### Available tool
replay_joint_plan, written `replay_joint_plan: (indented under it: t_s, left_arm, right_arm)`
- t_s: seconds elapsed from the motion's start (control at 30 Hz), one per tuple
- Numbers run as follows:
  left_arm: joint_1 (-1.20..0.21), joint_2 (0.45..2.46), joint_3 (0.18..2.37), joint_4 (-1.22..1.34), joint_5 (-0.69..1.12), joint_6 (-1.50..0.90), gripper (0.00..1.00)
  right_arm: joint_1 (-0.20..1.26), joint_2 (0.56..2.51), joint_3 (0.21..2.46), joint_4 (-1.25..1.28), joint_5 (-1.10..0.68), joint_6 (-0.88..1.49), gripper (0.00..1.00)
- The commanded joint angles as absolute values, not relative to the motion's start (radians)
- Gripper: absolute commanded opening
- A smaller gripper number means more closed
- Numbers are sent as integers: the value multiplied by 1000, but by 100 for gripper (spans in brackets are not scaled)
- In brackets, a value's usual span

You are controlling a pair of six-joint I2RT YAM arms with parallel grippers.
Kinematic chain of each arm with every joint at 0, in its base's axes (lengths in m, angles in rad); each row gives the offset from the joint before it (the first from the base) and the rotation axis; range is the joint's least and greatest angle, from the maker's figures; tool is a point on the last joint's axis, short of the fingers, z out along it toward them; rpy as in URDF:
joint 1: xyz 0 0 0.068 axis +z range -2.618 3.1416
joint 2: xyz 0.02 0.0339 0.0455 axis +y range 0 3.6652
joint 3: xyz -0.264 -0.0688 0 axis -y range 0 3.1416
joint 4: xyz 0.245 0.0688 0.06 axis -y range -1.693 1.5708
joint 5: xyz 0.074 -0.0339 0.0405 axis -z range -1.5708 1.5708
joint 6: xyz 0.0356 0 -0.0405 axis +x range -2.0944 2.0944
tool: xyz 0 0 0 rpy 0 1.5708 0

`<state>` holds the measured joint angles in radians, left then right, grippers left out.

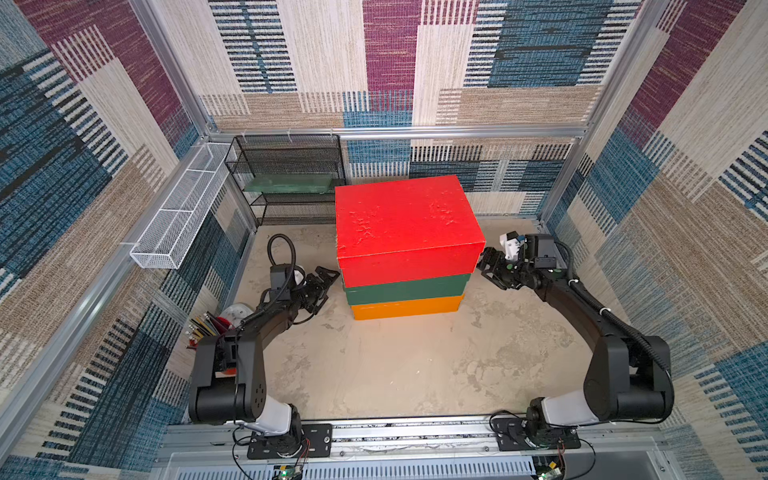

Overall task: Stack the shoeboxes
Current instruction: Adjust the shoebox.

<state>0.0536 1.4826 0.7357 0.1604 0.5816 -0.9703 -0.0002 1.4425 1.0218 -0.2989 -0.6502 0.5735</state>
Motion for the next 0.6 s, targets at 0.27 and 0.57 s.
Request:
replay_joint_plan:
  t_s: [0.27, 0.57]
  left_arm:
    - [20, 1288, 789, 36, 543, -976, 100]
    - [-46, 1357, 852, 34, 525, -970, 100]
  right_arm:
    - [28, 1412, 1043, -288, -678, 584, 91]
    - [78, 1442, 1097, -291, -665, 589, 91]
